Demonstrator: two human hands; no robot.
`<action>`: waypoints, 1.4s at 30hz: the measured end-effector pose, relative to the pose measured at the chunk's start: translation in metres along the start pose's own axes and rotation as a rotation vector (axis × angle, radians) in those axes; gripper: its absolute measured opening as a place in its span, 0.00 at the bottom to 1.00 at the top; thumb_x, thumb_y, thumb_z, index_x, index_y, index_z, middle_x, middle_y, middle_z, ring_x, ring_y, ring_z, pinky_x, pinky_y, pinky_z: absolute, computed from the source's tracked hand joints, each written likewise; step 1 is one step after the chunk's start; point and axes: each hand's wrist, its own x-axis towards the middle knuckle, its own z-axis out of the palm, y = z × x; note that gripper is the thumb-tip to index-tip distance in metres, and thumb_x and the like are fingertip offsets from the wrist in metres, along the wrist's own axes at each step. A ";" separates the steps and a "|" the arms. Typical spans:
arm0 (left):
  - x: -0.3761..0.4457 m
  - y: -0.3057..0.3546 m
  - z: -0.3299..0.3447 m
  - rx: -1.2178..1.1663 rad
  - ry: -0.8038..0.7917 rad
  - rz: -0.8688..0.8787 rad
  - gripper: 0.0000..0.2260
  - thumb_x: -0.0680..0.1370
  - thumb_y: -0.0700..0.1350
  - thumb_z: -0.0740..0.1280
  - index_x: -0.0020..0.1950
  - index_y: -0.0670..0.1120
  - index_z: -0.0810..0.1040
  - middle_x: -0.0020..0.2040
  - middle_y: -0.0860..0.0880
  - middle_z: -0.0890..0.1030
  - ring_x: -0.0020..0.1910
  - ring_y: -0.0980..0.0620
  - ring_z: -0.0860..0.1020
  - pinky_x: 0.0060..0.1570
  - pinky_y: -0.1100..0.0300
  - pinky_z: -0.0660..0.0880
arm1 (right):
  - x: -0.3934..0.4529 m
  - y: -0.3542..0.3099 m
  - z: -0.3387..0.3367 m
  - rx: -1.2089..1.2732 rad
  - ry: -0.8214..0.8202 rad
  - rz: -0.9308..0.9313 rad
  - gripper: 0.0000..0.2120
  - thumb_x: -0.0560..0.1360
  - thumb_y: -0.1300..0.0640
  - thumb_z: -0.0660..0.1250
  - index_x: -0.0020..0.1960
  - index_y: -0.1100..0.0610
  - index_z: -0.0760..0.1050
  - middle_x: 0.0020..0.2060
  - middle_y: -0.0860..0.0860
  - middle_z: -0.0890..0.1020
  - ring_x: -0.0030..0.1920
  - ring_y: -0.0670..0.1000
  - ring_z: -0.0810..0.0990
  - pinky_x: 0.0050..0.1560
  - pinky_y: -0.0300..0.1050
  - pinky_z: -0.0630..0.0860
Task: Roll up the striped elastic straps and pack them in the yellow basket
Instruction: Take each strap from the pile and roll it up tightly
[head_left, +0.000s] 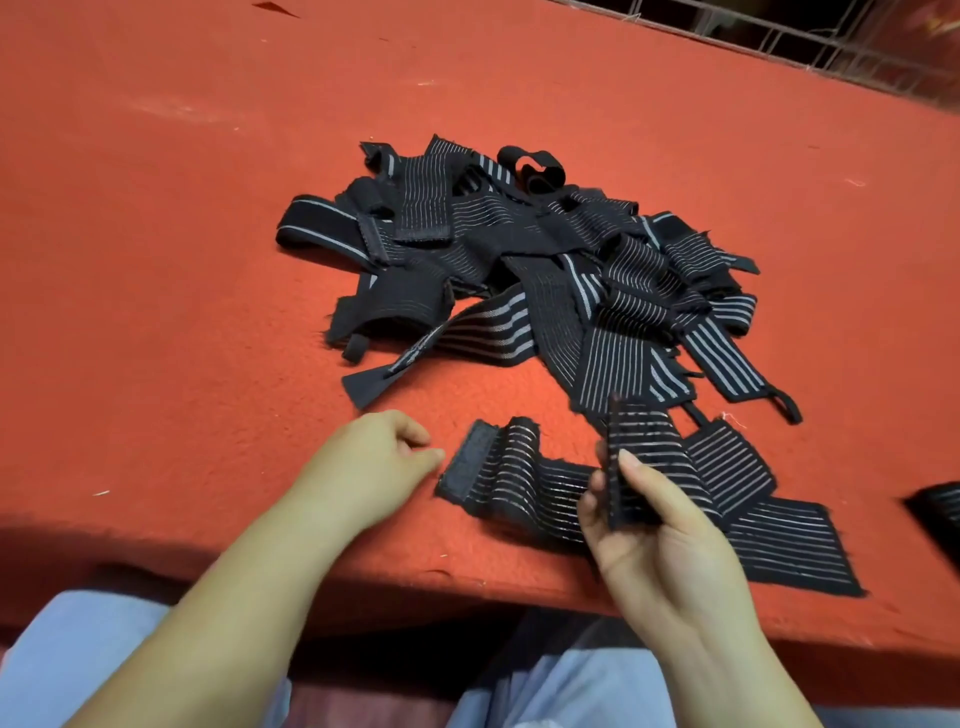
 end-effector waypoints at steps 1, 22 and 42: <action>0.001 0.001 0.004 0.061 0.007 -0.016 0.07 0.73 0.53 0.70 0.41 0.51 0.77 0.33 0.56 0.73 0.45 0.48 0.78 0.41 0.59 0.68 | 0.001 0.003 -0.001 -0.006 0.011 -0.001 0.07 0.61 0.64 0.69 0.39 0.59 0.80 0.35 0.52 0.81 0.30 0.47 0.80 0.32 0.39 0.79; -0.023 0.004 -0.010 0.061 0.130 0.142 0.09 0.71 0.54 0.72 0.39 0.52 0.73 0.36 0.55 0.75 0.36 0.57 0.75 0.37 0.62 0.67 | 0.003 0.046 0.025 -0.304 0.154 -0.192 0.07 0.70 0.71 0.68 0.45 0.62 0.80 0.42 0.54 0.85 0.45 0.54 0.82 0.51 0.50 0.76; -0.002 -0.023 -0.015 -0.254 -0.089 -0.085 0.08 0.72 0.40 0.72 0.35 0.49 0.80 0.27 0.47 0.78 0.27 0.51 0.76 0.37 0.57 0.78 | 0.007 0.062 0.004 -0.797 0.186 -0.675 0.23 0.73 0.71 0.66 0.66 0.58 0.70 0.61 0.49 0.76 0.59 0.37 0.73 0.59 0.21 0.63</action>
